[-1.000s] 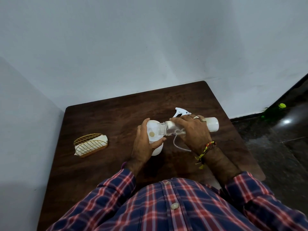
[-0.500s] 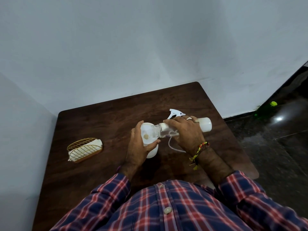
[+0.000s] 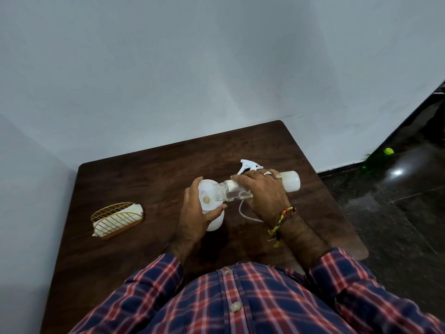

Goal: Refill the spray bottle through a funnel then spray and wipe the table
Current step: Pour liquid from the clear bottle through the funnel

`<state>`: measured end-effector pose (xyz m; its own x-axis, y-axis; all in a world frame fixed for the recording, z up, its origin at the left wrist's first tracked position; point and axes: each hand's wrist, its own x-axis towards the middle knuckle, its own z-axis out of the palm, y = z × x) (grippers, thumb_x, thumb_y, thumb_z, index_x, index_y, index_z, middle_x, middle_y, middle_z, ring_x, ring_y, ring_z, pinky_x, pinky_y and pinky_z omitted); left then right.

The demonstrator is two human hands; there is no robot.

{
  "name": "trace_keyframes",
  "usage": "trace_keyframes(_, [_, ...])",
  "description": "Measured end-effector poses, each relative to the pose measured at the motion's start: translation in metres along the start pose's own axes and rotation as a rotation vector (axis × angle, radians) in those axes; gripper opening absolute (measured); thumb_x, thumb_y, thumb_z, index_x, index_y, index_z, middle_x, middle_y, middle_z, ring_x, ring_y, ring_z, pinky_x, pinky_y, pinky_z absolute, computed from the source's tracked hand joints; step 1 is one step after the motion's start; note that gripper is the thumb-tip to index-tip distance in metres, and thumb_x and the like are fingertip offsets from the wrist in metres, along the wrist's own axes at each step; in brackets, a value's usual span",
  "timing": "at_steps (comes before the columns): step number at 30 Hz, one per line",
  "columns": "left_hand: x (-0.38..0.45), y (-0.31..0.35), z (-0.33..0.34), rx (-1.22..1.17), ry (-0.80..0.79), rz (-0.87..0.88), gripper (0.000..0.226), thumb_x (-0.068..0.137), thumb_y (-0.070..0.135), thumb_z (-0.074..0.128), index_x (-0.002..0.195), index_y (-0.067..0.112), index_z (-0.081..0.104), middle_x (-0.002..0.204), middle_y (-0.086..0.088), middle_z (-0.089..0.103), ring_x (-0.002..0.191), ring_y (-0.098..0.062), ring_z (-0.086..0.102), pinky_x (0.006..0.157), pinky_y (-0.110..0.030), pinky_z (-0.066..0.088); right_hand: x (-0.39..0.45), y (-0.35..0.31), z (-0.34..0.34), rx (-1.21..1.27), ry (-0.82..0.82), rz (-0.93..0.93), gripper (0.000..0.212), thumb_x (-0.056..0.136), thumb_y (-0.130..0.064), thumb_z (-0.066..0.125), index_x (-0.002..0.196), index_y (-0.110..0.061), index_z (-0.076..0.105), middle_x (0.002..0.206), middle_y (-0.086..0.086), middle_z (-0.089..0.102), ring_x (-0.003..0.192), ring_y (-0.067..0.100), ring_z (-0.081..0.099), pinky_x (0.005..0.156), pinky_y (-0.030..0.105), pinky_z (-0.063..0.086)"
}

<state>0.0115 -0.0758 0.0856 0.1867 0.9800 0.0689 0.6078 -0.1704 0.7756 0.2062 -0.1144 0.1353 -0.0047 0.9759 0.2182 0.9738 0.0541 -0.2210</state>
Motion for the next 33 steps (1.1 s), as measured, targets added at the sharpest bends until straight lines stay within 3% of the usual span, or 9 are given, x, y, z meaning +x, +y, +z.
trace_keyframes(6, [0.0,0.0002,0.0017,-0.012,-0.001,-0.013,0.096,0.068,0.04,0.085,0.146,0.023,0.031,0.142,-0.005,0.041,0.125,-0.016,0.043,0.096,-0.024,0.037,0.002,0.0006,0.0012,-0.002,0.012,-0.012,0.069,0.057,-0.016,0.089,0.12,-0.031,0.064,0.106,0.0,0.073,0.099,0.028,0.068,0.099,0.056,0.046])
trace_keyframes(17, [0.0012,-0.002,0.0033,0.008,0.006,-0.007,0.097,0.067,0.043,0.084,0.146,0.024,0.031,0.143,-0.003,0.04,0.125,-0.015,0.043,0.095,-0.024,0.037,0.0014,0.0007,0.0015,-0.022,0.014,-0.018,0.068,0.058,-0.018,0.089,0.12,-0.033,0.064,0.107,-0.002,0.072,0.099,0.027,0.068,0.099,0.054,0.044])
trace_keyframes(22, [0.0,-0.002,0.0027,0.016,0.01,0.001,0.097,0.067,0.044,0.084,0.146,0.026,0.03,0.141,-0.002,0.04,0.117,-0.003,0.036,0.091,-0.021,0.036,0.0024,0.0016,0.0027,-0.023,0.024,-0.023,0.068,0.058,-0.017,0.089,0.119,-0.033,0.065,0.106,-0.001,0.072,0.098,0.027,0.068,0.099,0.053,0.044])
trace_keyframes(33, [0.0006,-0.0033,0.0023,0.004,0.01,0.006,0.096,0.068,0.045,0.084,0.146,0.026,0.031,0.141,-0.003,0.041,0.119,-0.005,0.038,0.094,-0.022,0.037,0.0029,0.0015,0.004,-0.014,0.03,-0.026,0.068,0.058,-0.016,0.089,0.12,-0.031,0.066,0.106,0.0,0.073,0.099,0.028,0.068,0.1,0.055,0.043])
